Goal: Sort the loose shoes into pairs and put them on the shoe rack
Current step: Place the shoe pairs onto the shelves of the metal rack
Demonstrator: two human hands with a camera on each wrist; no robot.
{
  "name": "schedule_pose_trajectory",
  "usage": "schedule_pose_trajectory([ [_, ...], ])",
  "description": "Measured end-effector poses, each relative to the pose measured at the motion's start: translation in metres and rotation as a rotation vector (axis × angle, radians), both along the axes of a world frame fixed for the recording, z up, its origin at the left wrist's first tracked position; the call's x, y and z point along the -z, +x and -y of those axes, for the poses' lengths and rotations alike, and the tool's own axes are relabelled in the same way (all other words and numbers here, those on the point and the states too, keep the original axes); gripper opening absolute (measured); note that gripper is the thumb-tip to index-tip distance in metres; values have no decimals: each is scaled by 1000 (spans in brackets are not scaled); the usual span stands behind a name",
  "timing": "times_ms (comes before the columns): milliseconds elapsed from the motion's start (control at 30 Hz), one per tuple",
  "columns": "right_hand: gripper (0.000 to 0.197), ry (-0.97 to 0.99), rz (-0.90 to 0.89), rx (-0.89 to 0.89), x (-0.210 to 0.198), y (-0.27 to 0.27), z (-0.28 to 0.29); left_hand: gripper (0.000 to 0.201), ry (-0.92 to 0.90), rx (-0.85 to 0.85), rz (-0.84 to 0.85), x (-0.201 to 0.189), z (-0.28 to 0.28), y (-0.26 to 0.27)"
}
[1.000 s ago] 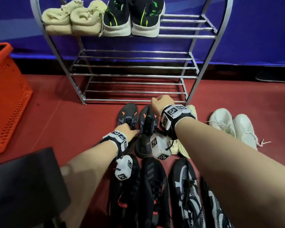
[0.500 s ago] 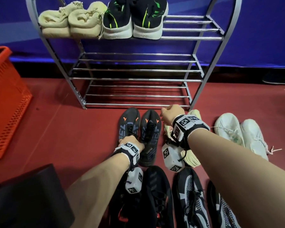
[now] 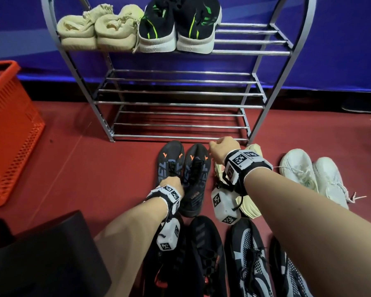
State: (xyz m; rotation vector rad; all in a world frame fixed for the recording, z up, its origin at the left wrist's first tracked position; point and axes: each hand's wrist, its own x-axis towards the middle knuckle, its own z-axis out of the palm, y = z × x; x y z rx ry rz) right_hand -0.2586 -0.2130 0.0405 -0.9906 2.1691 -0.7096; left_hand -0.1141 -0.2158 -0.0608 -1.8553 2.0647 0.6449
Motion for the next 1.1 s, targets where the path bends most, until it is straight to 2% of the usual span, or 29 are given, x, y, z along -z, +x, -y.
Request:
schedule_pose_trajectory([
  [167, 40, -25, -8, -7, 2, -1, 5, 31, -153, 40, -45, 4, -3, 15],
  [267, 42, -30, -18, 9, 8, -3, 7, 30, -236, -5, -83, -8, 6, 22],
  [433, 43, -42, 5, 9, 4, -3, 8, 31, -273, -22, -70, -22, 5, 23],
  [600, 32, -45, 13, -28, -1, 3, 3, 33, -218, -59, -90, 0, -3, 12],
  [700, 43, -45, 12, -15, 8, -4, 5, 40, -189, -156, -112, 2, -3, 6],
  [800, 47, -9, 16, -10, 18, -16, 9, 36, -188, -124, -78, 4, 0, 6],
  [900, 52, 2, -17, -26, 22, -20, 10, 37, -112, -145, -86, 14, 2, 9],
  [1000, 62, -4, -41, -24, 27, -20, 13, 29, -122, -222, -158, 21, 3, 14],
  [1100, 54, 17, -27, -12, 26, -16, 12, 24, -170, -237, -319, 19, 3, 16],
])
